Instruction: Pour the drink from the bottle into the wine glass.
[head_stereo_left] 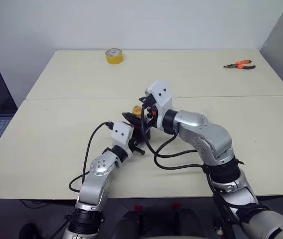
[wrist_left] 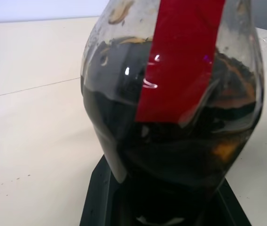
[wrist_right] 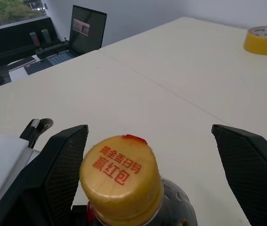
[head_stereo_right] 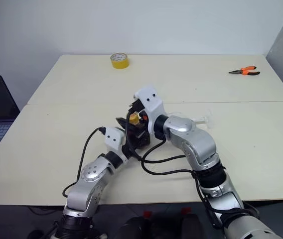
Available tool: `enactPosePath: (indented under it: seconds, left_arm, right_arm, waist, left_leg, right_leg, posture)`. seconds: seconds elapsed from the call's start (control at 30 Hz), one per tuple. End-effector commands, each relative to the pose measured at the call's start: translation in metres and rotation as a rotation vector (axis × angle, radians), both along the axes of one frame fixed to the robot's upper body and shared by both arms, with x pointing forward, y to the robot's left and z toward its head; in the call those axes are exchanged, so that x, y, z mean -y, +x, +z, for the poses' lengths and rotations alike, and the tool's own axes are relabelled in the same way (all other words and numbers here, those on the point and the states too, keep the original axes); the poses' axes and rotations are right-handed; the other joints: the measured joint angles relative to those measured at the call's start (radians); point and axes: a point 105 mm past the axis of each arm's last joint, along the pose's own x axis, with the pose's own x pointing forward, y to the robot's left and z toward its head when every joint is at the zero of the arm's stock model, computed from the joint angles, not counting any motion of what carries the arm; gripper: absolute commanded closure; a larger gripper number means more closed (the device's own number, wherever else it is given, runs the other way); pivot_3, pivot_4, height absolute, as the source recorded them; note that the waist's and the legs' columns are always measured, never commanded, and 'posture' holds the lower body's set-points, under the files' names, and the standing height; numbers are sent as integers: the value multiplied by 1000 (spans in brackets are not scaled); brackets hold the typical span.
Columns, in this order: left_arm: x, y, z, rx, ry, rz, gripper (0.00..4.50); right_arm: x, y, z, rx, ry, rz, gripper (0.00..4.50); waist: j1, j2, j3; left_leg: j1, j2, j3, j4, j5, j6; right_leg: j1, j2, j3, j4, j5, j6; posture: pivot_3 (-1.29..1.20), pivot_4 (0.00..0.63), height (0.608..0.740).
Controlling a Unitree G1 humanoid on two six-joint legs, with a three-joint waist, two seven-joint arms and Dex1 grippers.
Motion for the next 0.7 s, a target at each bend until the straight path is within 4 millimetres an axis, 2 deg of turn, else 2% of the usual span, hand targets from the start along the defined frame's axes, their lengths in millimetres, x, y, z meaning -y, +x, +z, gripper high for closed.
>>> enactPosePath:
  seconds: [0.03, 0.7]
  left_arm:
    - [1, 0, 16, 70, -17, -3, 3870]
    - [1, 0, 17, 72, -15, -6, 3870]
  right_arm:
    - [1, -1, 13, 36, 30, -2, 0]
    - [13, 8, 16, 12, 55, -61, 0]
  waist:
    - [0, 0, 0]
    - [0, 0, 0]
  left_leg:
    - [0, 0, 0, 0, 0, 0]
    - [0, 0, 0, 0, 0, 0]
  right_leg:
    - [0, 0, 0, 0, 0, 0]
    - [0, 0, 0, 0, 0, 0]
  posture:
    - [0, 150, 740]
    - [0, 150, 740]
